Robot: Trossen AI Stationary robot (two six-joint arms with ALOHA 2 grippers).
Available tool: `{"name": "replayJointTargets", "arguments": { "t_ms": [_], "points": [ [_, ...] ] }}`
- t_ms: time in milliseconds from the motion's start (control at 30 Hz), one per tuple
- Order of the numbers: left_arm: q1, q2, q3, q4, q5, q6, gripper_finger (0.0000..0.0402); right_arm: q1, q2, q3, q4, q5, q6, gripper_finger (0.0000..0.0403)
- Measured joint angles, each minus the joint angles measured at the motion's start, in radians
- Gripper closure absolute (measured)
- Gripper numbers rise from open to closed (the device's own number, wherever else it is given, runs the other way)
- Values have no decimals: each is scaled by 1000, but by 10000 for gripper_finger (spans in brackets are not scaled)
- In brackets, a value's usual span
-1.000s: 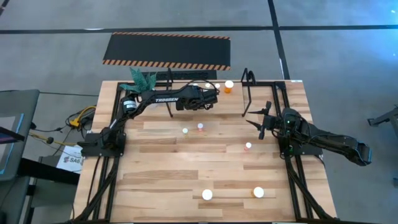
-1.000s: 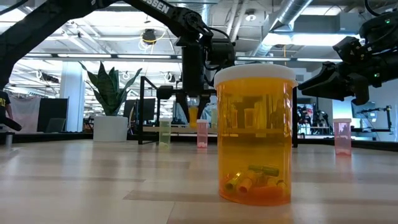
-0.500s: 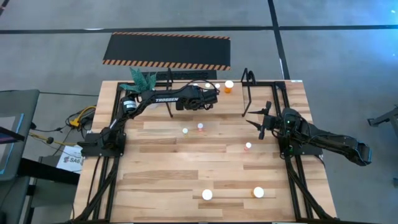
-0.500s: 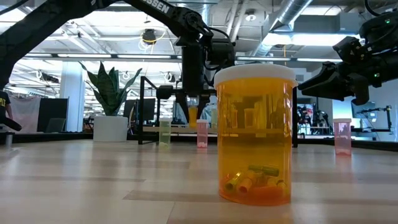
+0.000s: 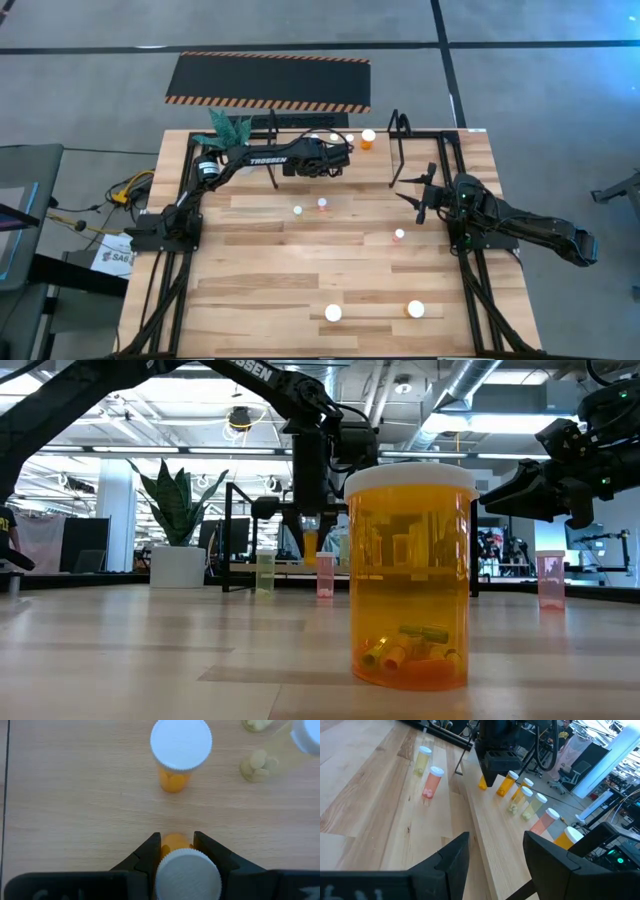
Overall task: Pick and place medicine bottles onto shelf by color
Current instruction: Put the small orange pill bottle aligned with the other orange pill bottles on the shelf
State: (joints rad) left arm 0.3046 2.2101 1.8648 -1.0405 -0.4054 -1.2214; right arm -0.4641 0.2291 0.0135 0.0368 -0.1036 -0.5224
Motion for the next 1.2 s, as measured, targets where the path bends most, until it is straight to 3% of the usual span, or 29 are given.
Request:
{"name": "replayJointTargets", "arguments": {
  "t_ms": [200, 633, 933, 1200],
  "points": [
    [0, 0, 0, 0, -9, 13, 308, 0, 0, 0, 0, 0, 0, 196],
    [0, 2, 0, 2, -17, 26, 227, 0, 0, 0, 0, 0, 0, 196],
    [-3, -4, 0, 1, 76, 93, 190, 0, 0, 0, 0, 0, 0, 196],
    [-27, -68, 46, -78, 131, 163, 184, 0, 0, 0, 0, 0, 0, 196]
  ]
}}
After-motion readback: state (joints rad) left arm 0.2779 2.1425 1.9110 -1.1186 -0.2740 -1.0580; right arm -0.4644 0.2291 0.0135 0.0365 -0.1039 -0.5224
